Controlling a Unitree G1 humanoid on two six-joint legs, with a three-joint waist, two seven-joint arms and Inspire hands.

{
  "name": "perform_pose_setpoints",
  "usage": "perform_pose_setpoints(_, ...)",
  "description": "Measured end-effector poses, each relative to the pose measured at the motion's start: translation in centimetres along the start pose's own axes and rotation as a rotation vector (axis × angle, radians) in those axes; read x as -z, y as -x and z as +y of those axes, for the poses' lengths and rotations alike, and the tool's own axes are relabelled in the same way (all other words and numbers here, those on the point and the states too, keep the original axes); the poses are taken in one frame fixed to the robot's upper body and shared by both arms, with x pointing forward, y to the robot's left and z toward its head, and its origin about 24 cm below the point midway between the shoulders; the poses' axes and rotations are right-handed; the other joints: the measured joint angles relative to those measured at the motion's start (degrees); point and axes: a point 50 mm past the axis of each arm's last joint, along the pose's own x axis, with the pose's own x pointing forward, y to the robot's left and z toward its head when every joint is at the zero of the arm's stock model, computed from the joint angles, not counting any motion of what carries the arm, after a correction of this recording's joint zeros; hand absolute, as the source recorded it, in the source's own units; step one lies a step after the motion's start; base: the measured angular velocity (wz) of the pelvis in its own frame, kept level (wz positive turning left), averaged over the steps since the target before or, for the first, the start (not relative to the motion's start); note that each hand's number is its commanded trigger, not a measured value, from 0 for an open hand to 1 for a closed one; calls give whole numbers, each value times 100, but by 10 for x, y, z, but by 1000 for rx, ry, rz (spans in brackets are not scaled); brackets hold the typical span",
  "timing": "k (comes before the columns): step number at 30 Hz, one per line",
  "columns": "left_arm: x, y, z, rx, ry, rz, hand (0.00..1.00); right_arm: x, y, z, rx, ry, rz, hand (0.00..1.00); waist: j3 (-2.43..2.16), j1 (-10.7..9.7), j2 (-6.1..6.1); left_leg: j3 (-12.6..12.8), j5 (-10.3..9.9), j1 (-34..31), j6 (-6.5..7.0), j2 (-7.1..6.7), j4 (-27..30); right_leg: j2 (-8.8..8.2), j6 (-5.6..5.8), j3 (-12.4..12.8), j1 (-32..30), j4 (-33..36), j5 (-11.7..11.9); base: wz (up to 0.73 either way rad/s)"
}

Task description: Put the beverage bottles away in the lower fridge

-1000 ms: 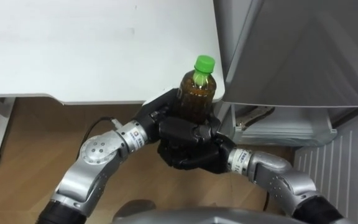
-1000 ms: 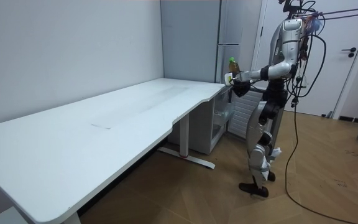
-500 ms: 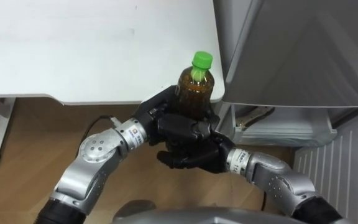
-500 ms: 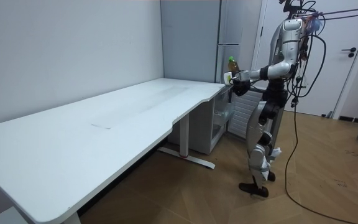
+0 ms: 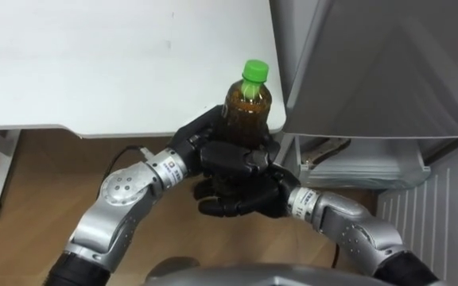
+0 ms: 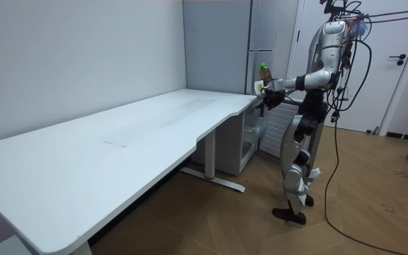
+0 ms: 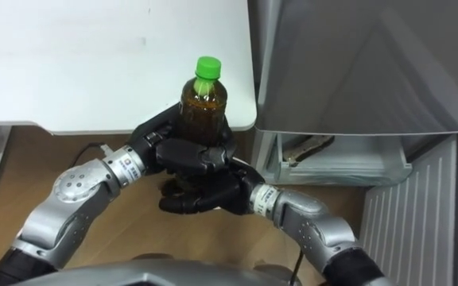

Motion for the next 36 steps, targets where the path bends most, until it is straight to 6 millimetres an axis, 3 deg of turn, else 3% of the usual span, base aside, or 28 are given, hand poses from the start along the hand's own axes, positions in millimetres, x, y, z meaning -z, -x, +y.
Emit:
perform_pose_setpoints(17,-7,0,2,-27,-5,-21,100,-7,-3,6,24,-25,-18,0,-22,6,12,141,20,117,-11,2,-118,-10,2,71,-19,4,-1,-3)
perform_pose_setpoints(18,-7,0,3,-31,-4,-21,100,-7,-3,6,27,-31,-20,11,-22,7,11,140,21,122,-11,1,-118,-10,2,78,-16,4,-1,0)
perform_pose_setpoints(19,-7,0,3,-32,-5,-22,100,-7,-3,6,29,-41,-23,75,-23,6,11,141,23,125,-11,1,-120,-10,2,81,-12,3,-1,0)
perform_pose_setpoints(20,-7,0,3,-33,-7,-23,100,-6,-4,7,32,-59,-26,91,-23,3,11,142,23,136,-11,0,-123,-10,2,80,-1,0,-1,0)
perform_pose_setpoints(21,-8,0,3,-34,-7,-23,100,-6,-4,7,34,-65,-27,100,-22,1,12,142,23,146,-11,0,-132,-10,2,80,10,-4,-1,0)
perform_pose_setpoints(36,-10,-4,7,-56,-4,0,100,-3,-7,11,72,-159,-32,100,-35,-8,75,149,26,217,-13,0,-188,-6,3,79,92,-16,-2,0)
